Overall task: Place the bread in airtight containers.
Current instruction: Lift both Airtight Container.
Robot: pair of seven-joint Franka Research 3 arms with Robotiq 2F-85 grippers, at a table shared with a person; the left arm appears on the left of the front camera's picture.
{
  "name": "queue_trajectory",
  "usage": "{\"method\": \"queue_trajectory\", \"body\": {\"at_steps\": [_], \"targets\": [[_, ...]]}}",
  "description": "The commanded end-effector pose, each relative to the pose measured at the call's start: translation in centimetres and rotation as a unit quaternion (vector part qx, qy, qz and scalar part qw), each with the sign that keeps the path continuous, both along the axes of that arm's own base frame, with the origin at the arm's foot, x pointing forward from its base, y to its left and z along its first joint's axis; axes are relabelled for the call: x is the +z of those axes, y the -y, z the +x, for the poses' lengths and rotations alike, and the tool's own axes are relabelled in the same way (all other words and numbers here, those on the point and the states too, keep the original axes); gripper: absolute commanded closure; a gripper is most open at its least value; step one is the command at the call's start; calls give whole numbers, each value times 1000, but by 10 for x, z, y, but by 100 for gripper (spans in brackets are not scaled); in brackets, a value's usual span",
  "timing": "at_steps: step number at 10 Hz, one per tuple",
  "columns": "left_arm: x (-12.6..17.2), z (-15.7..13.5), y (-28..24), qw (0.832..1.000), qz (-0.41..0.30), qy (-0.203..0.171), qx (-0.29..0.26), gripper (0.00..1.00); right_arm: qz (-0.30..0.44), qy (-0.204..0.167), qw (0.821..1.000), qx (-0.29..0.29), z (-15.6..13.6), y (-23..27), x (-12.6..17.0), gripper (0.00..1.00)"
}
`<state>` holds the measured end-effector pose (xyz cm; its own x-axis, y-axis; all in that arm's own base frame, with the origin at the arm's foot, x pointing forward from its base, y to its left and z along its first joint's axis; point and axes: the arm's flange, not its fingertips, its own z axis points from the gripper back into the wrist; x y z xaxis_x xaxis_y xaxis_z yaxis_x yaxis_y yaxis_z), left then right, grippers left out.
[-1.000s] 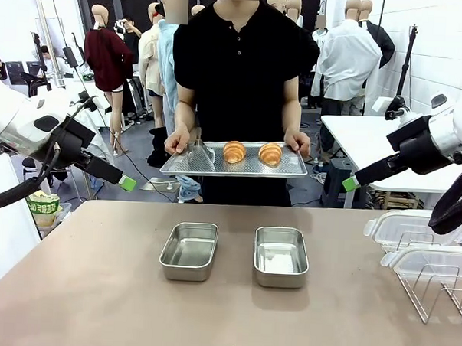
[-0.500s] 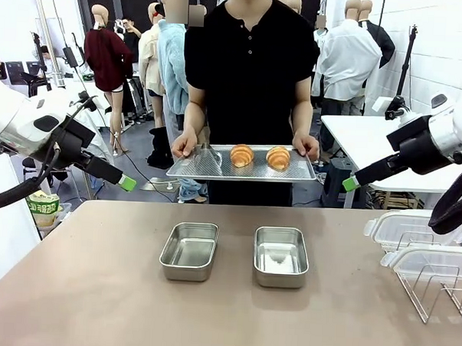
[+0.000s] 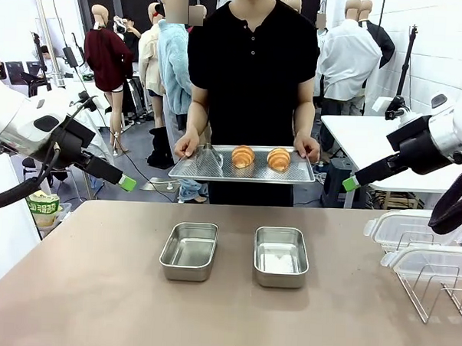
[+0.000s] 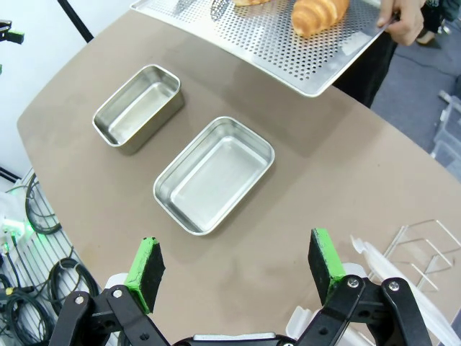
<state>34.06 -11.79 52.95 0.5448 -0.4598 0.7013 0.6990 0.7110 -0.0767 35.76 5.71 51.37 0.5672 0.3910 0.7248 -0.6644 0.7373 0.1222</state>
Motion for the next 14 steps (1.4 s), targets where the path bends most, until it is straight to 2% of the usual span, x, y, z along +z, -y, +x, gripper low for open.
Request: {"method": "queue_trajectory", "body": {"at_steps": [1,2,3,4,5,6,7,9,10,11,12,14], "targets": [[0,0,0,1000,0,0,0,0,0,0,1000,0,0,0,0,0],[-7,12,10,1000,3,-13,18,0,12,-9,1000,-9,7,-18,0,0],[-19,25,18,998,4,-49,34,0,-8,-39,998,-55,21,-34,-5,0],[-32,35,25,995,7,-82,60,0,-33,-35,997,-56,33,-53,-7,0],[-41,44,33,990,0,-98,99,0,-53,-26,996,-63,43,-71,-10,0],[-48,59,40,986,-3,-89,137,0,-60,-49,993,-91,60,-90,-21,0],[-54,68,47,982,-6,-97,164,0,-72,-74,988,-114,67,-106,-33,0],[-66,85,58,966,4,-124,225,0,-97,-123,979,-130,80,-137,-68,0],[-76,95,63,956,16,-130,263,0,-125,-147,968,-157,87,-146,-88,0],[-86,104,65,943,47,-153,290,0,-146,-160,960,-176,97,-149,-105,0],[-92,112,67,932,64,-170,313,0,-156,-179,953,-189,101,-153,-117,0],[-107,129,76,921,77,-189,331,0,-170,-215,939,-207,105,-155,-133,0]]}}
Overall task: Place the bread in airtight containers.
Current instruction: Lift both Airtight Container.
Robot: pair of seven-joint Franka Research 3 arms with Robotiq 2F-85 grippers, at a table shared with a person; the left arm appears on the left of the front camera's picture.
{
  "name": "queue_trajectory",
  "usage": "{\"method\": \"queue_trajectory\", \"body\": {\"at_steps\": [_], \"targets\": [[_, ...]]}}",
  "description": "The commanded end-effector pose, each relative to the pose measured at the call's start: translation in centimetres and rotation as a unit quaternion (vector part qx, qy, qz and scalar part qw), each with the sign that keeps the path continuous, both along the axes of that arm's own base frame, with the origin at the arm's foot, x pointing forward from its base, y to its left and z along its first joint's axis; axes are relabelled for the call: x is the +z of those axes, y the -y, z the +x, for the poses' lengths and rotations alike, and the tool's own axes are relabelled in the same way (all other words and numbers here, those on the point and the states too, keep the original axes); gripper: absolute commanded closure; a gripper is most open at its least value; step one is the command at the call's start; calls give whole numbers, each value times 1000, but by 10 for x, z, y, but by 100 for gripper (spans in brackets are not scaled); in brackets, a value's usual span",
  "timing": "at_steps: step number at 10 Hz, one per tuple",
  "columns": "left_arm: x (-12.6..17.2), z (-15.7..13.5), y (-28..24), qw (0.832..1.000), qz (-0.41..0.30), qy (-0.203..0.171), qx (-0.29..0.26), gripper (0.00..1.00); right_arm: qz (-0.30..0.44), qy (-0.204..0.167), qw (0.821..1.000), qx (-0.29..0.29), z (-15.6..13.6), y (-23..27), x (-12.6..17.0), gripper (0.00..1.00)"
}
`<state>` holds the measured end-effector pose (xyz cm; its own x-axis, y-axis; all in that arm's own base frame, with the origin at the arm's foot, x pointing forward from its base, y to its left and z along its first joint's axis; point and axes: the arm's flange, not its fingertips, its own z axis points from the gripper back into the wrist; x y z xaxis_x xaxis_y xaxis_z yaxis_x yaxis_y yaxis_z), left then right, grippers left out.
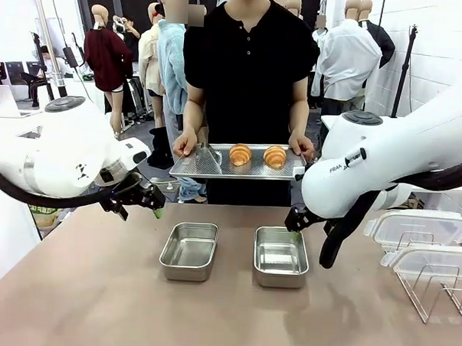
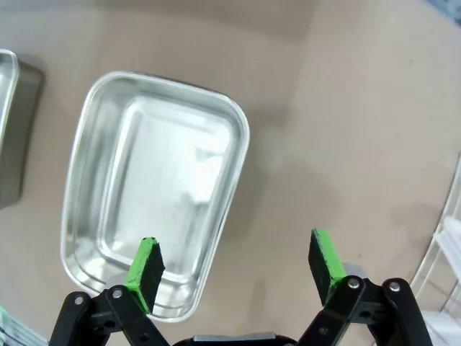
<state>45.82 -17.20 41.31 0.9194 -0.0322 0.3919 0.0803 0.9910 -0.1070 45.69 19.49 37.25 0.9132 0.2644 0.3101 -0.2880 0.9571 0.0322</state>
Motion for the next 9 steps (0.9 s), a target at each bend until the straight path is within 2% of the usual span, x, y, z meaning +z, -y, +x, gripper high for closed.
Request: {"method": "queue_trajectory", "body": {"at_steps": [1,6,9], "targets": [[2,20,24,999,13,-30,17,0,-9,-36,999,-20,8,-17,0,0],[-32,43,30,994,31,-99,43,0,-2,-80,996,-25,17,-20,-20,0],[-58,55,27,993,29,-108,44,0,-1,-88,996,-35,25,-18,-28,0]]}}
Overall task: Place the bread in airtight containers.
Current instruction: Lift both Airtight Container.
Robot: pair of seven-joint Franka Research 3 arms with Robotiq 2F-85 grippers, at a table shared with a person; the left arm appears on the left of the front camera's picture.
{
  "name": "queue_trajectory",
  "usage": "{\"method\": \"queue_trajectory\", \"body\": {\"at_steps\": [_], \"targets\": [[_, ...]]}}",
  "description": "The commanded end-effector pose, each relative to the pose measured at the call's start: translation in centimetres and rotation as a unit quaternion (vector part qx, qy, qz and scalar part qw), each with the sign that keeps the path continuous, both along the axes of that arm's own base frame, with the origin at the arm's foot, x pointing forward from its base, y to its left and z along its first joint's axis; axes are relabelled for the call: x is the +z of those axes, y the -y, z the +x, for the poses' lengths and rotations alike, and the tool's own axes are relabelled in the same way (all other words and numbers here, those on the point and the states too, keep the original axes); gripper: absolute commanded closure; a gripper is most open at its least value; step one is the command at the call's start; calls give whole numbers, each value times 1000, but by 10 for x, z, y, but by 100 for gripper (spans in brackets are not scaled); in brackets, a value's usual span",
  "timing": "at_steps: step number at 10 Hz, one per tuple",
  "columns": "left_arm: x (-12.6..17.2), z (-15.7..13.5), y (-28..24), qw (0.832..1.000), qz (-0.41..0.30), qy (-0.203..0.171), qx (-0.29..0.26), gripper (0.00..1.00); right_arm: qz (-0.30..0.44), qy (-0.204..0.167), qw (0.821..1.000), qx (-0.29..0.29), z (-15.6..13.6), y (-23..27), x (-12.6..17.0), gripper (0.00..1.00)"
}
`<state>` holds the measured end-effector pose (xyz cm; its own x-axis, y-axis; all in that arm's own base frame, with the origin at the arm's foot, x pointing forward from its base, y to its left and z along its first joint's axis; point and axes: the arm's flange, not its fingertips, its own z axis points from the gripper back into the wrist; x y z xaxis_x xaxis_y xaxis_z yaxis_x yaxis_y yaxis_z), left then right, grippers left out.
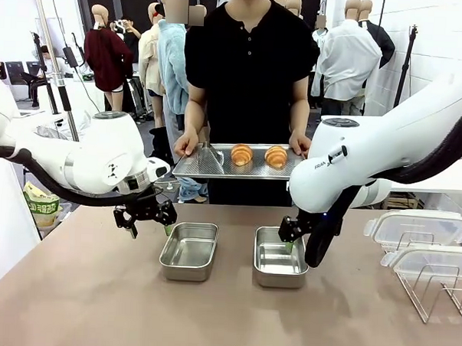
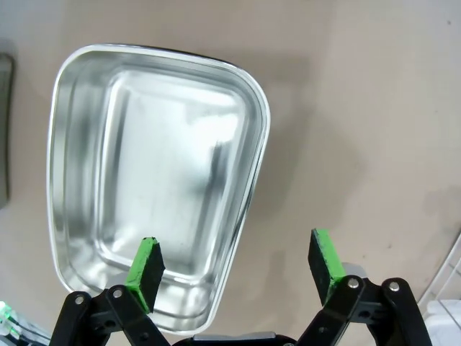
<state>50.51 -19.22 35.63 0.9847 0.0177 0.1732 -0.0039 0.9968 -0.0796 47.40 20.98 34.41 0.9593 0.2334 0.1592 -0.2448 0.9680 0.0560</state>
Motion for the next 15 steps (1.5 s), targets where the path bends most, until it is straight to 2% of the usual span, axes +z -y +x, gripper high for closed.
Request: {"method": "queue_trajectory", "body": {"at_steps": [1,4,8,13,15], "targets": [[-9,10,10,1000,20,3,4,0,6,-16,1000,-24,7,-2,-3,0],[-25,7,21,999,34,-7,-16,0,2,-29,999,-40,10,0,-11,0],[-32,3,38,998,50,-5,-37,0,3,-24,999,-38,9,1,-10,0],[-29,4,42,998,59,-13,-28,0,3,-32,999,-43,11,-5,-9,0],[-28,5,38,998,51,-7,-24,0,-9,-44,996,-79,15,-3,-9,0]]}}
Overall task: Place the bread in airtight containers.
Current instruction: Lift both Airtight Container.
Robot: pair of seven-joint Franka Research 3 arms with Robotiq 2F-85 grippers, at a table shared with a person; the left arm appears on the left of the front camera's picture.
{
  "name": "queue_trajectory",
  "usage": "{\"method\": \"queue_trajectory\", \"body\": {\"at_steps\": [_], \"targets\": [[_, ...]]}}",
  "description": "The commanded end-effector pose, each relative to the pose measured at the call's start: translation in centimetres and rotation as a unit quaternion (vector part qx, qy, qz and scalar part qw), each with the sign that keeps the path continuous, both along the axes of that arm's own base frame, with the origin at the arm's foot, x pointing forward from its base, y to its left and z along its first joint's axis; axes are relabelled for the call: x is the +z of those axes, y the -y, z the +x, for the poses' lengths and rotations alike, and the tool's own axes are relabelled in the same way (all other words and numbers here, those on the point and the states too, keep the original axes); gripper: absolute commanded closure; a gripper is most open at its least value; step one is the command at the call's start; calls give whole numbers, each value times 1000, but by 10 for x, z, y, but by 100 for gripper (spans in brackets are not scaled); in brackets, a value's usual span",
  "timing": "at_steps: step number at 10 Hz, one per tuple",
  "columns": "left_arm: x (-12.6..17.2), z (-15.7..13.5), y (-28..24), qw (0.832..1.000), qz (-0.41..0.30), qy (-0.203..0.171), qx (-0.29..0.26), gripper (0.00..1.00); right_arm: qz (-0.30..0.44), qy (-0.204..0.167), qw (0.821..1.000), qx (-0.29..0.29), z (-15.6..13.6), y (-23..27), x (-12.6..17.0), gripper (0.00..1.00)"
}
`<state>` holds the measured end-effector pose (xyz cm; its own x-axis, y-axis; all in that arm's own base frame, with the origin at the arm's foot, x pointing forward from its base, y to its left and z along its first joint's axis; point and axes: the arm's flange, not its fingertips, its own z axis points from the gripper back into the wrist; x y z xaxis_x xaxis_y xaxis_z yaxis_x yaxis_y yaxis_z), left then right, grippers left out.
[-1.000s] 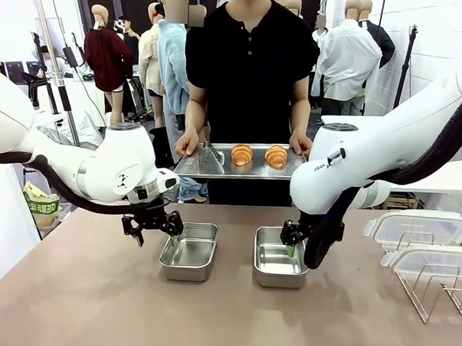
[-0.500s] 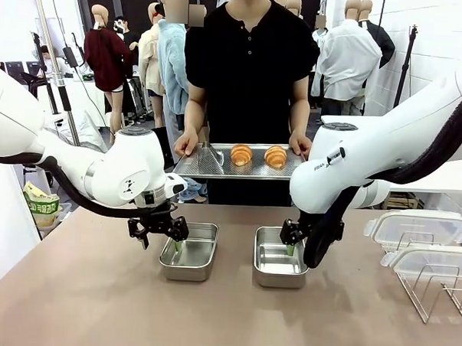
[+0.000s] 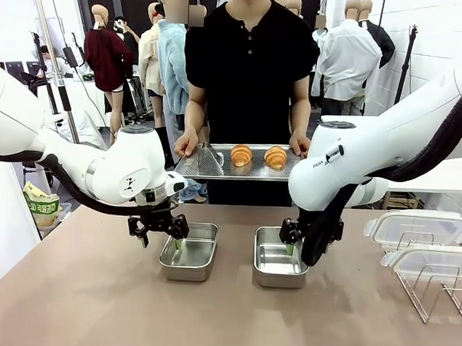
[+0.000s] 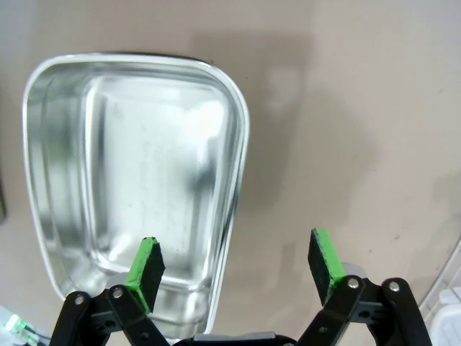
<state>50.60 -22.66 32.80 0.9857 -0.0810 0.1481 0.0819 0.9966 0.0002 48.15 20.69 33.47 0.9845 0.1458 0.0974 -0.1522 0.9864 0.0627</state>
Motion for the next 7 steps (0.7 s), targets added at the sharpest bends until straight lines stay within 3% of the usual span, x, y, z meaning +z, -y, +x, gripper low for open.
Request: {"method": "queue_trajectory", "body": {"at_steps": [1,7], "targets": [[1,3,3,1000,7,6,15,0,-1,-15,999,-32,8,-5,1,0],[4,4,-9,1000,-1,3,10,0,0,-6,1000,-17,1,0,2,0]]}}
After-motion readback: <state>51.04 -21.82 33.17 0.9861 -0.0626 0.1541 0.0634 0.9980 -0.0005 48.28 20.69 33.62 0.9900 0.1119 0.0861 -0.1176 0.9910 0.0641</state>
